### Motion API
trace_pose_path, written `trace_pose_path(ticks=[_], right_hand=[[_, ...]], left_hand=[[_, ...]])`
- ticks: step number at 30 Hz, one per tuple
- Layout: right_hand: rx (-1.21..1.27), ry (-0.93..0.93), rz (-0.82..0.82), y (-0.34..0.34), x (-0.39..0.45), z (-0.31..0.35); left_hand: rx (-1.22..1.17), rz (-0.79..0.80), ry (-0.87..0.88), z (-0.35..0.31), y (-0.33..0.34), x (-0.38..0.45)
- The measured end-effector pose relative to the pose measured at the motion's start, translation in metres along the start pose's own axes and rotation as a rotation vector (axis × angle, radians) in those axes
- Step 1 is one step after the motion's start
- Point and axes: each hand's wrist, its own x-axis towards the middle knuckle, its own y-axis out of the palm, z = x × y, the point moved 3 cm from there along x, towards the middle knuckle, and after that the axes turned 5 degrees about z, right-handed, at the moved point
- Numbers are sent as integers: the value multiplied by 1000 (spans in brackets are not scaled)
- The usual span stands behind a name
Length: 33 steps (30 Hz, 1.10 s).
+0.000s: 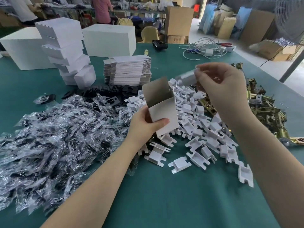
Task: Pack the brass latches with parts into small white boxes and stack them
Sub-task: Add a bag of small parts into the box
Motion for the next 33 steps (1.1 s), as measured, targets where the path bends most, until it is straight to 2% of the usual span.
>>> trace_pose_path(ticks=[3,6,13,18,20,22,26,29,31,33], right_hand=[[-8,-32,96,9,1,28],[1,31,175,13,1,34],[59,130,220,16,-4,14],[-234,61,163,23,-4,-2],[-281,58,136,27,-3,-9],[-230,79,132,32,0,-18],[-64,218,231,47,6,-42],[45,256,282,62,10,-58],[-77,212,265,69,14,-68],[-374,157,358,77,18,-76]], left_hand=[[34,-90,51,-4,1,2],[80,-145,93,-6,1,0],[104,-145,89,-4,3,-2],[135,-111,77,-2,5,-4],[147,-106,86,-2,6,-4],[146,-107,80,-3,6,-4],[146,-135,60,-5,4,-1],[123,-155,55,-4,3,-1],[119,-157,45,-3,3,-1],[167,-153,63,-4,4,-2]])
